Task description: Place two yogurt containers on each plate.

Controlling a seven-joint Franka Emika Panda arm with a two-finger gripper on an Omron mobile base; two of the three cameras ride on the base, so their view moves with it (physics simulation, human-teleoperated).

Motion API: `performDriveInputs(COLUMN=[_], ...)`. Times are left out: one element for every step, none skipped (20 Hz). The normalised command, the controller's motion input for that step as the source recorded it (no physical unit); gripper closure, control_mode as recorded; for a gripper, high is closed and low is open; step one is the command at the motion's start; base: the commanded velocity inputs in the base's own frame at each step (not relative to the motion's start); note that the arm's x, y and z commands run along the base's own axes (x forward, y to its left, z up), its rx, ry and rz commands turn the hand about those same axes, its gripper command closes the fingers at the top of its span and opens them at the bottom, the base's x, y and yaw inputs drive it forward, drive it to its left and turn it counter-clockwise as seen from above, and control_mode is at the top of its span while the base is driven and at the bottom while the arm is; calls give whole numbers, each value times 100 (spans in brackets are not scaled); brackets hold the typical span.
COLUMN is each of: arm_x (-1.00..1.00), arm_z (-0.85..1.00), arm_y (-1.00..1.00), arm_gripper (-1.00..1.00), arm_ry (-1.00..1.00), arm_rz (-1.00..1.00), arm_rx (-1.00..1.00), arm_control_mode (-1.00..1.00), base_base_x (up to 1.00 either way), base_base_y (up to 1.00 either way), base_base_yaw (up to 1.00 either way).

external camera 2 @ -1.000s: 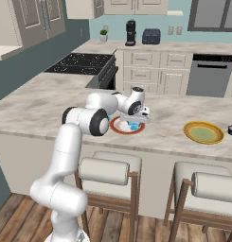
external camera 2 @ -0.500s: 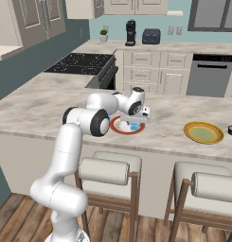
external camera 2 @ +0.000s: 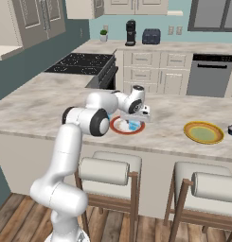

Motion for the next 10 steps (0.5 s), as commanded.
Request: performDriveInputs(arm_x=[0,-19,-24,-22,-13,-5,-4,-3,-2,0], arm_z=[32,34,34,33,28,25,21,24,20,9], arm_y=[0,7,0,3,29,35,34,49,53,59], arm_gripper=[-100,-100,-100,-100,-100,-100,-100,-100,-100,-100], arm_ry=[0,-2,-4,-4,-6,-5,-3,-2,0,-1], arm_rz=[-5,-5,-1,-1,0,0,0,0,0,0], arm_rx=[0,0,0,0,0,0,0,0,0,0], arm_control_mode=[-100,-100,-100,-100,-100,-100,-100,-100,-100,-100], base_base_x=[0,0,0,0,0,0,0,0,0,0], base_base_y=[0,0,0,0,0,0,0,0,0,0], base_base_yaw=[0,0,0,0,0,0,0,0,0,0])
